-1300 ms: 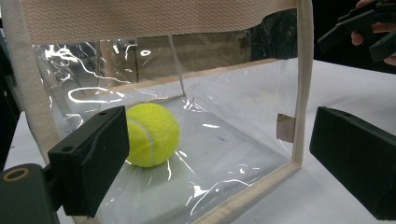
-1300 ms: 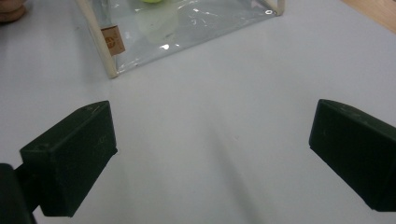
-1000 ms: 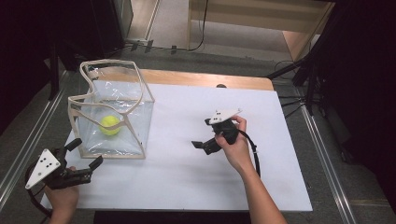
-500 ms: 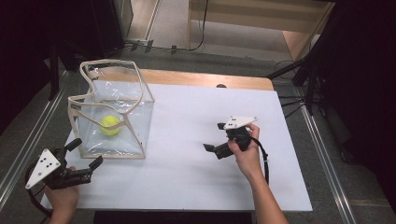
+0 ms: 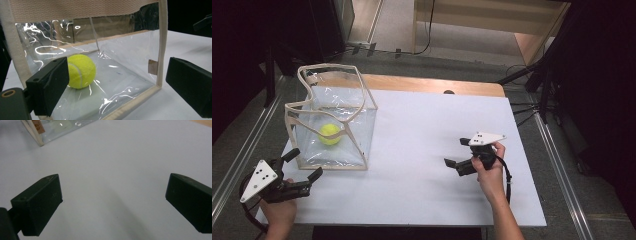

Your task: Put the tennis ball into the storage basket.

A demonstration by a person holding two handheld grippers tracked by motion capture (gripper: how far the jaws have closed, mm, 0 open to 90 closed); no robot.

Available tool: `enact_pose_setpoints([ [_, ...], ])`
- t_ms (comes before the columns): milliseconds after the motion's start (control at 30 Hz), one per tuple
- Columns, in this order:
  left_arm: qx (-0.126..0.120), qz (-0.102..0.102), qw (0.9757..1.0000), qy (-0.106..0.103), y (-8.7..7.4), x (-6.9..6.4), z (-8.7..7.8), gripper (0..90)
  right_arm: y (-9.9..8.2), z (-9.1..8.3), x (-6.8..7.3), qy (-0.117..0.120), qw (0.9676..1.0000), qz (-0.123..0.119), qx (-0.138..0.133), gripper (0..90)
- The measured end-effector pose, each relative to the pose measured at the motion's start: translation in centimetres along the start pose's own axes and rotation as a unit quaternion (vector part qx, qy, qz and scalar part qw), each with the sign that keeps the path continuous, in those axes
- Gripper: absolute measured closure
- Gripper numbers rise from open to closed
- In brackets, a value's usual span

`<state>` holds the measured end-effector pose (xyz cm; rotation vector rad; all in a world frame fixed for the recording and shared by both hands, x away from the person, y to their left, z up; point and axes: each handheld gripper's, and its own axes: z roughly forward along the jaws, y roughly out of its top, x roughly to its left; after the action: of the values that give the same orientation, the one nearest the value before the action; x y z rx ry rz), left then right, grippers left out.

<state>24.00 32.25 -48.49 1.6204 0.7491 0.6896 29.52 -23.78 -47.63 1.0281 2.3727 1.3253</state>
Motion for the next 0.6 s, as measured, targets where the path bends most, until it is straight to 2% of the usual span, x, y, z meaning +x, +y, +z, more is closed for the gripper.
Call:
enact_pose_setpoints([
  [600,0.004,0.002,1.0,0.002,0.0,0.0,0.0,5.4,-3.6,-2.8,-1.3,-0.032,0.9985,0.041,-0.019,0.0],
])
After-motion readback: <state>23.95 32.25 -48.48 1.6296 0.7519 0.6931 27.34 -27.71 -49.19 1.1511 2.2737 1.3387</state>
